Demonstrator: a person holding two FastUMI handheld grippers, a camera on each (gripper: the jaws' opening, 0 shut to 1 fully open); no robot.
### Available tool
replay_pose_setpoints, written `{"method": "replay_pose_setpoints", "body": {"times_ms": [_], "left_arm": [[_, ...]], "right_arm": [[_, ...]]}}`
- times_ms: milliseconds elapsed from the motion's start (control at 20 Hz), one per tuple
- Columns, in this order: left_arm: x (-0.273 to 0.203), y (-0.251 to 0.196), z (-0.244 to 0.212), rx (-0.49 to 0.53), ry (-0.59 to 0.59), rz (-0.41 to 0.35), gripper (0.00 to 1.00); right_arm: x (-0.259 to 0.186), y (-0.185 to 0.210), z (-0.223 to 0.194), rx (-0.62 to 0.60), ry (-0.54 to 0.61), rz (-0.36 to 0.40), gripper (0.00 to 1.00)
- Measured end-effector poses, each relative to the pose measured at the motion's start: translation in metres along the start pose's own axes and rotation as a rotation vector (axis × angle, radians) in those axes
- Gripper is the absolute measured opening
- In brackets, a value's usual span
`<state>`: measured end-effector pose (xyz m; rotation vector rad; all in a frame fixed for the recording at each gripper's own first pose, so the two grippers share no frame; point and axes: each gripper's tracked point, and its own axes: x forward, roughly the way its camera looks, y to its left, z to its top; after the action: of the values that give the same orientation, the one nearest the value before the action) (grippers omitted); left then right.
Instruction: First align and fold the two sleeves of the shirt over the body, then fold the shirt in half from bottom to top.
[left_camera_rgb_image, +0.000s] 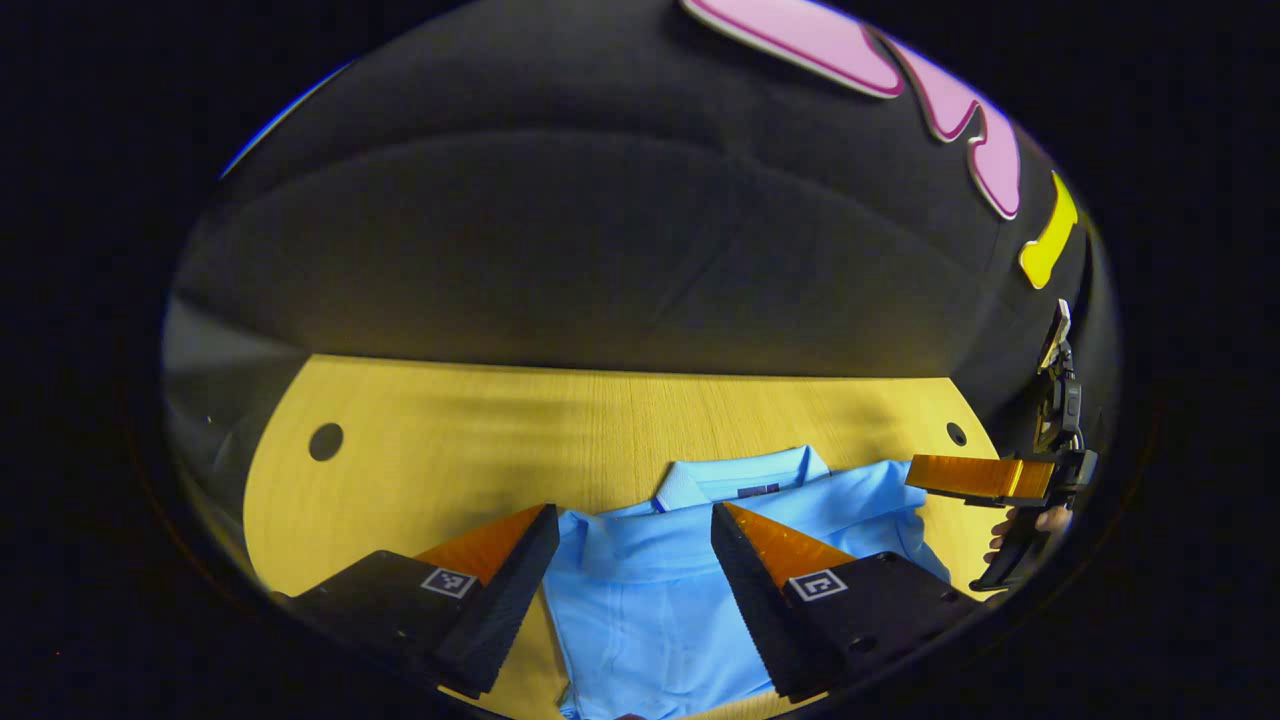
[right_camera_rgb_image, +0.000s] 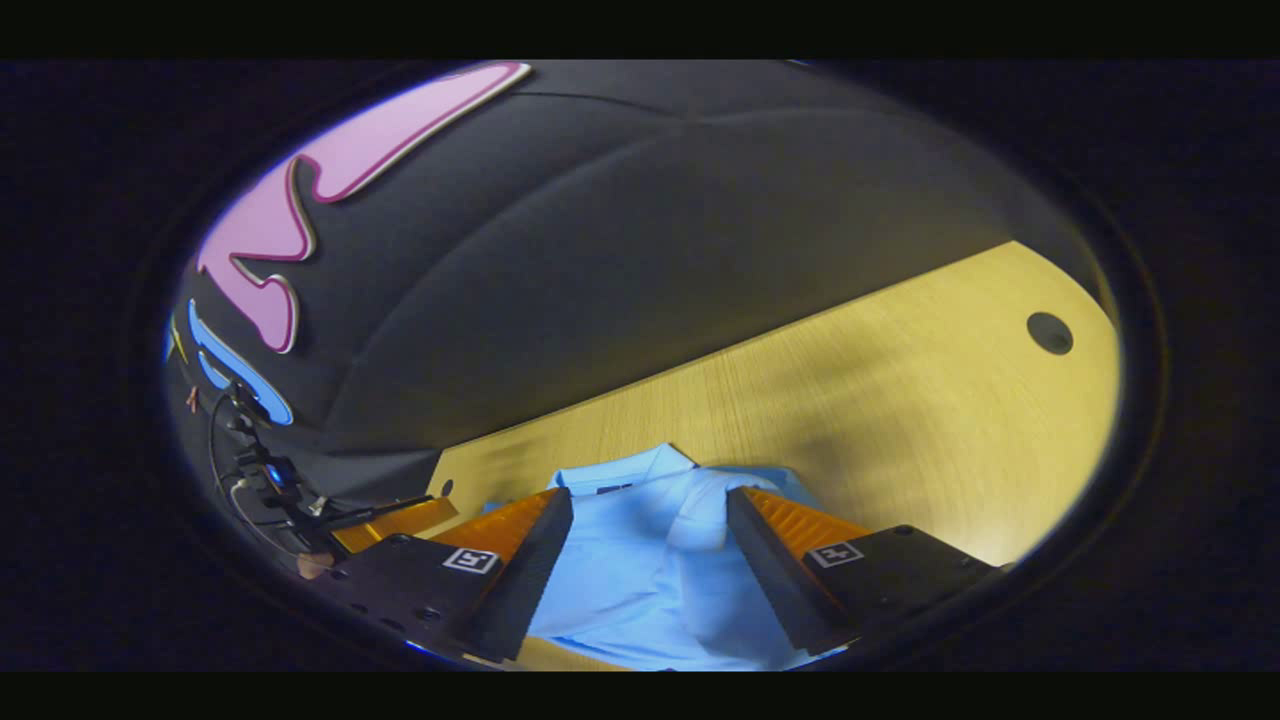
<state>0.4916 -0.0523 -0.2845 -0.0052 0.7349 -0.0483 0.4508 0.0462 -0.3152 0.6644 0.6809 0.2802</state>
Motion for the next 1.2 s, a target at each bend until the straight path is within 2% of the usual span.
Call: {"method": "replay_pose_setpoints", "body": {"times_ms": [50,100,150,300,450,550,700,900,1200], "left_arm": [[-0.012,-0.001,0.006,0.016,-0.021,0.004,0.97],[-0.025,-0.003,0.010,0.029,-0.038,0.008,0.92],[-0.038,-0.005,0.014,0.042,-0.054,0.012,0.98],[-0.084,-0.016,0.020,0.065,-0.118,0.006,0.98],[-0.146,-0.030,0.014,0.074,-0.188,-0.030,0.97],[-0.191,-0.027,0.001,0.091,-0.225,-0.020,0.97],[-0.259,-0.036,-0.010,0.071,-0.269,-0.034,0.97],[-0.346,-0.044,-0.011,0.064,-0.379,-0.042,0.97],[-0.459,-0.055,-0.031,0.081,-0.513,-0.036,0.97]], "right_arm": [[-0.008,0.001,0.006,-0.030,-0.029,-0.018,0.97],[-0.017,0.002,0.010,-0.059,-0.052,-0.038,0.98],[-0.027,0.004,0.015,-0.086,-0.076,-0.052,0.98],[-0.066,0.019,0.030,-0.182,-0.159,-0.097,0.98],[-0.121,0.044,0.041,-0.326,-0.268,-0.139,0.98],[-0.166,0.069,0.040,-0.408,-0.342,-0.154,0.98],[-0.233,0.107,0.021,-0.490,-0.405,-0.160,1.00],[-0.316,0.157,-0.003,-0.571,-0.492,-0.174,0.97],[-0.423,0.220,-0.040,-0.625,-0.634,-0.173,0.96]]}}
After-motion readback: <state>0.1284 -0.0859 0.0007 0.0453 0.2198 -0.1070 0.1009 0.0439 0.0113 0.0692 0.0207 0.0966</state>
